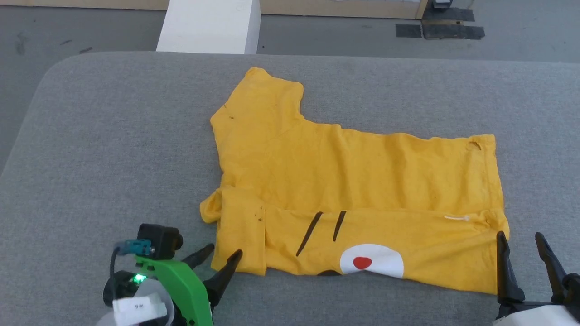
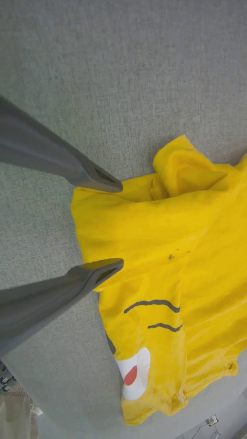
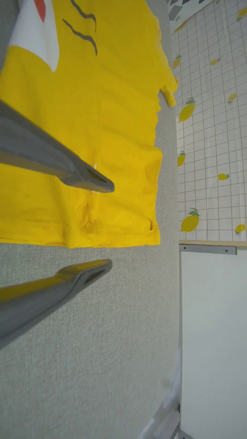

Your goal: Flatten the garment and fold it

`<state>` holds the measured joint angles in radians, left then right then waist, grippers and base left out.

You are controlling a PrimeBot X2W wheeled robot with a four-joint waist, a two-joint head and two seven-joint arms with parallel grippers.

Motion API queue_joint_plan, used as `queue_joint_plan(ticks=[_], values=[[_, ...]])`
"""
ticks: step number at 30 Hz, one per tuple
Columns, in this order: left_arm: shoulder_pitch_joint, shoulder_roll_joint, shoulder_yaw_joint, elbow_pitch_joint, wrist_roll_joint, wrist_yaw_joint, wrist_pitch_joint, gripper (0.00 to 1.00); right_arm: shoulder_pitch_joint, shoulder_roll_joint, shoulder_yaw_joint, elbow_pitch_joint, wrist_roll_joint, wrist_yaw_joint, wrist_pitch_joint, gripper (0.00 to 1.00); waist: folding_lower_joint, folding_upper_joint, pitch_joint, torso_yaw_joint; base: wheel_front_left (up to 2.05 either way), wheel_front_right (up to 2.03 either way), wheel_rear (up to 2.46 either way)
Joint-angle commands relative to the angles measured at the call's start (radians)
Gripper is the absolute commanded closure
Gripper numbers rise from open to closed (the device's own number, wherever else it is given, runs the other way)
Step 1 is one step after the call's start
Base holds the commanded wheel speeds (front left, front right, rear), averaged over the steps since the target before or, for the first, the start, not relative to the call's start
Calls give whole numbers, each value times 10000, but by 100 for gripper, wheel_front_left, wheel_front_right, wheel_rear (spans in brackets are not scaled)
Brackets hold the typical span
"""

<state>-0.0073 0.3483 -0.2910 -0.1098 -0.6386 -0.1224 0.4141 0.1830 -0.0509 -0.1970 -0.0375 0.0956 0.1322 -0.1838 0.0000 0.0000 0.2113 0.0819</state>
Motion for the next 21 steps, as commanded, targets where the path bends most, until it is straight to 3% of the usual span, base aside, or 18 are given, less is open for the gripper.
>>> queue_joint_plan(ticks=[1, 6, 14, 16, 17, 21], values=[[-244, 59, -48, 231, -127, 26, 263, 0, -138, 6, 12, 21, -89, -15, 22, 0, 0, 0, 80, -100, 0, 0, 0], [-523, 103, -152, 883, -177, 255, 891, 0, -118, 6, -36, 11, -106, -15, 66, 0, 0, 0, 216, -276, 0, 0, 0], [-758, -272, -286, 1967, -713, 513, 1627, 0, -130, 6, -2, -7, -71, -15, 103, 0, 0, 0, 414, -425, 0, 0, 0], [-834, -280, -393, 2178, -702, 466, 1686, 78, -157, 7, 22, -28, -69, -15, 123, 0, 0, 0, 464, -449, 0, 0, 0], [-852, -307, -434, 2294, -743, 448, 1730, 100, -183, 7, 29, -39, -74, -15, 141, 0, 0, 0, 484, -464, 0, 0, 0], [-868, -408, -344, 2398, -991, 346, 1497, 100, -265, 7, -10, -47, -132, -15, 175, 0, 0, 0, 505, -490, 0, 0, 0]])
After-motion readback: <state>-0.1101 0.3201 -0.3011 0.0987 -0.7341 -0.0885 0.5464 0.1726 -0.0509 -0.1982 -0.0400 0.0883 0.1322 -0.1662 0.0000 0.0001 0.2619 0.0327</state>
